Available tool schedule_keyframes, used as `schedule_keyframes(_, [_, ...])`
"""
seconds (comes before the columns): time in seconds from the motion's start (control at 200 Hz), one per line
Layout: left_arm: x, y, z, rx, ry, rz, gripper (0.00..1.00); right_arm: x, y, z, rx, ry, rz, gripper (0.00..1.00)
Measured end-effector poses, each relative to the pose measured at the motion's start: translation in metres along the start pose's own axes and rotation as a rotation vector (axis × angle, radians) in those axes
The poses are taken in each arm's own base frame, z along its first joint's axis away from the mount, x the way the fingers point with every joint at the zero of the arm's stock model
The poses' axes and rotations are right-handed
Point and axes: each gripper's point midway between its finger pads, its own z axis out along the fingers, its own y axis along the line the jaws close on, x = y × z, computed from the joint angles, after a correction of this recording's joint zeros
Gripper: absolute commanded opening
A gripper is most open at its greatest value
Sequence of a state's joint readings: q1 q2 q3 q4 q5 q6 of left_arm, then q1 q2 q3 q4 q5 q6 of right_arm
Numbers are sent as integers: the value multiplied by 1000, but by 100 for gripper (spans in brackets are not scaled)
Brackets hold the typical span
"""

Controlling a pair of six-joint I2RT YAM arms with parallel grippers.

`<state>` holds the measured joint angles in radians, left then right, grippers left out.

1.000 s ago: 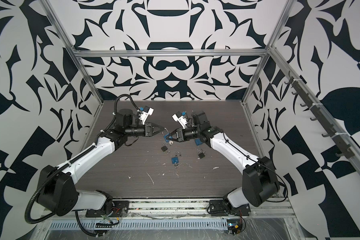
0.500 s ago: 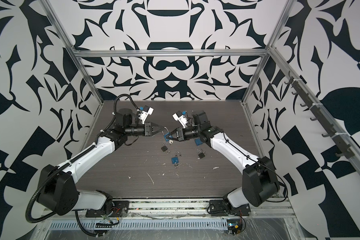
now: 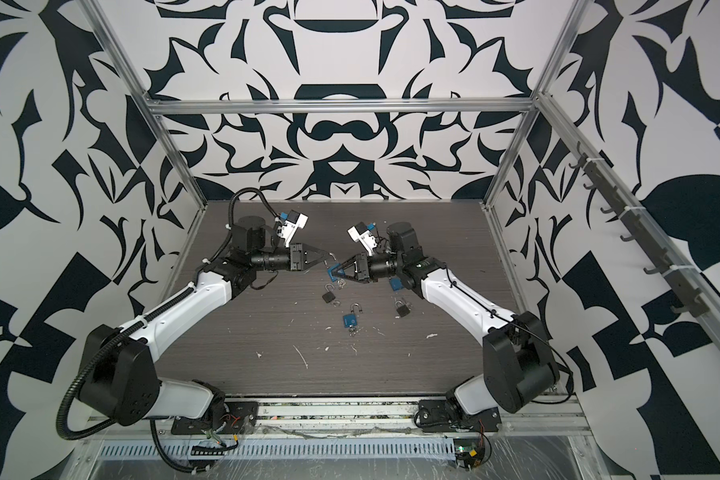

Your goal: Lock with the key

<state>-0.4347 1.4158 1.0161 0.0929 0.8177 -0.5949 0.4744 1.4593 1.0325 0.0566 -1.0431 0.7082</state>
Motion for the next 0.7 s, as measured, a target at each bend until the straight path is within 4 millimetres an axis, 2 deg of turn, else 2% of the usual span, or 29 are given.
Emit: schedule_keyframes(0.7, [2,-5,-1,44,-29,26,0,-2,9,0,-22,-10,63,0])
